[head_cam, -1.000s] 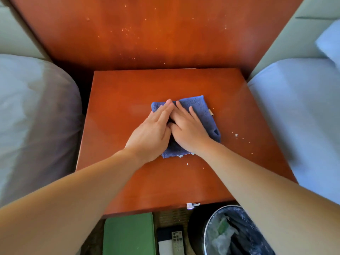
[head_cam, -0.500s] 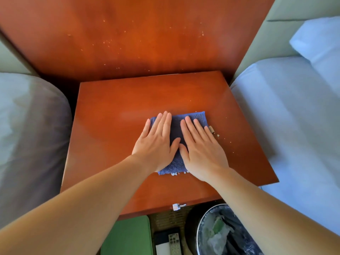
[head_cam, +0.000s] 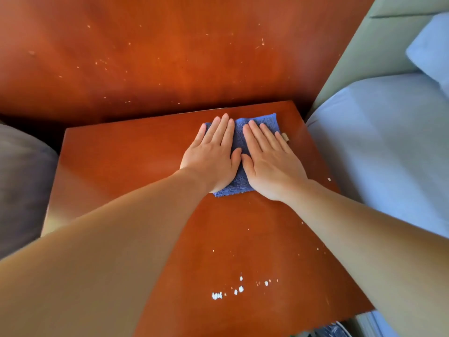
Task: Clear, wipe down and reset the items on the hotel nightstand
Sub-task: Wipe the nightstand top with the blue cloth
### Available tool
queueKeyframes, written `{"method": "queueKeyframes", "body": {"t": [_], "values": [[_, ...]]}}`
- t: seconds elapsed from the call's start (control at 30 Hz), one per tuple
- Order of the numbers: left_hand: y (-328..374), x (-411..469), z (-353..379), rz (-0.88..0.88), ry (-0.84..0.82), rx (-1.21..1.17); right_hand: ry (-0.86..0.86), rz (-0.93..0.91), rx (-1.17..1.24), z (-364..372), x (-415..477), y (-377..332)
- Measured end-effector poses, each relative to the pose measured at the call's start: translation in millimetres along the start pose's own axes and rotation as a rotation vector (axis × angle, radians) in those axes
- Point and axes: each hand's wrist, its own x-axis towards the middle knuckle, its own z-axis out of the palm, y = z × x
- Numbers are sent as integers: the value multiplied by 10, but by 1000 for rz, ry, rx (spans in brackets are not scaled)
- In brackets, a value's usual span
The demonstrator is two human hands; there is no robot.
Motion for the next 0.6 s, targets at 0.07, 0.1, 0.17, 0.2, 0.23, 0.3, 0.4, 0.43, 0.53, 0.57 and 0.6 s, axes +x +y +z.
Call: {"method": "queueKeyframes", "body": {"t": [0.07,0.1,0.17,0.2,0.23,0.3,0.4,0.43,0.53,0.57,0.6], "values": [[-8,193,-27,-3,-2,8,5,6,-9,7,186,97],[-8,287,-39,-4,-4,14,0,9,-5,7,279,149],[-1,451,-53,-10,-4,27,-11,12,0,5,442,249],[1,521,-54,-13,-2,24,-11,10,0,1,512,291],[1,573,-55,-15,5,15,-10,8,-3,-5,567,321],[4,657,-46,-16,26,-11,-11,12,-5,-5,653,364],[18,694,-55,-15,72,-1,-12,21,-2,-13,710,378],[28,686,-56,-8,96,34,-8,26,0,-12,714,371],[68,660,-62,4,97,50,-41,64,19,-28,704,336],[70,657,-66,-2,68,23,-60,83,26,-33,697,319],[62,654,-62,2,39,14,-73,102,31,-33,677,301]]}}
